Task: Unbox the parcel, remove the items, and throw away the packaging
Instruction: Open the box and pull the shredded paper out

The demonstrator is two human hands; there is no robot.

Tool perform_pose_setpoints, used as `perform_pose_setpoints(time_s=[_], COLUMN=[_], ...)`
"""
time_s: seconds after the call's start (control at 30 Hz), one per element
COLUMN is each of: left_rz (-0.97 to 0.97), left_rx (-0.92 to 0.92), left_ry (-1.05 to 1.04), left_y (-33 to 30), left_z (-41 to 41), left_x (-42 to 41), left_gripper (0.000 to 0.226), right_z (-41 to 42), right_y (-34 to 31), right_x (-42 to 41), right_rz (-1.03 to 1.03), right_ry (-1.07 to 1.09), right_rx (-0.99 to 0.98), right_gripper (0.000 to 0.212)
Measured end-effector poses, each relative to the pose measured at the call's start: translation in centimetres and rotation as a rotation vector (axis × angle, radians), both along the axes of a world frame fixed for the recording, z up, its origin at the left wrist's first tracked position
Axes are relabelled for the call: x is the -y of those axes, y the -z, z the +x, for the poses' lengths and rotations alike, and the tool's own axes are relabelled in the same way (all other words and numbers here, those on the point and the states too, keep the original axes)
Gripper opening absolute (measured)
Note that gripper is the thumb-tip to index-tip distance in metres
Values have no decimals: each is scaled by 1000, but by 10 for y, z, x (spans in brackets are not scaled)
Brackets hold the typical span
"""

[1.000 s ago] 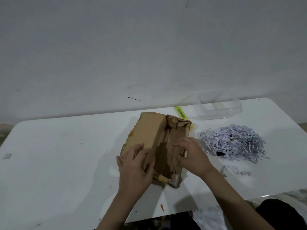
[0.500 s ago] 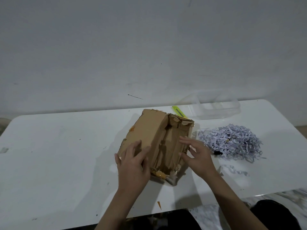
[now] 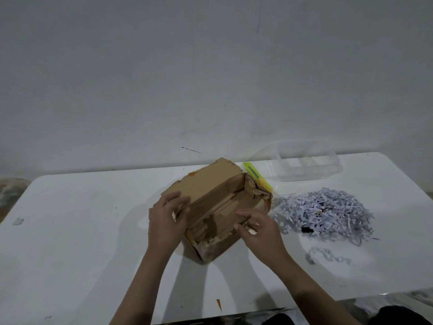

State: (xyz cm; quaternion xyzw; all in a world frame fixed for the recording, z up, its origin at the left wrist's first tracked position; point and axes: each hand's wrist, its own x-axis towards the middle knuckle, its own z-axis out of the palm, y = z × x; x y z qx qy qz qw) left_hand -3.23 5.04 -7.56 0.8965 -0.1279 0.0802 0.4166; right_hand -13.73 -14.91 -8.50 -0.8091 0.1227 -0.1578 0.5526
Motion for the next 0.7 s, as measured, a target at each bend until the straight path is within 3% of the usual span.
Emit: perform_pose_setpoints(time_s=[0.1,0.3,0.4,0.57,0.7], left_rz=[12,-21,-80,-86,-76], left_rx=[32,62,119,116,53], left_ry=[-48,-112,-30,174,307], left_y=[-7,-32,-39,-30,-11], left_z=[-5,-32,-50,-78,-101], left_x=[10,68,115,198,256], left_gripper=[16,29,41,36,45], right_z=[3,-2,-15,-44,-57], right_y=[-6,-21,-35,-48,-35], right_x=[9,49,87,166,224], right_rz=[98,157,50,-273,-508], right_ry=[19,-27,-8,74,117], right_rx=[-22,11,87,179,91], right_gripper=[27,28,27,23,19])
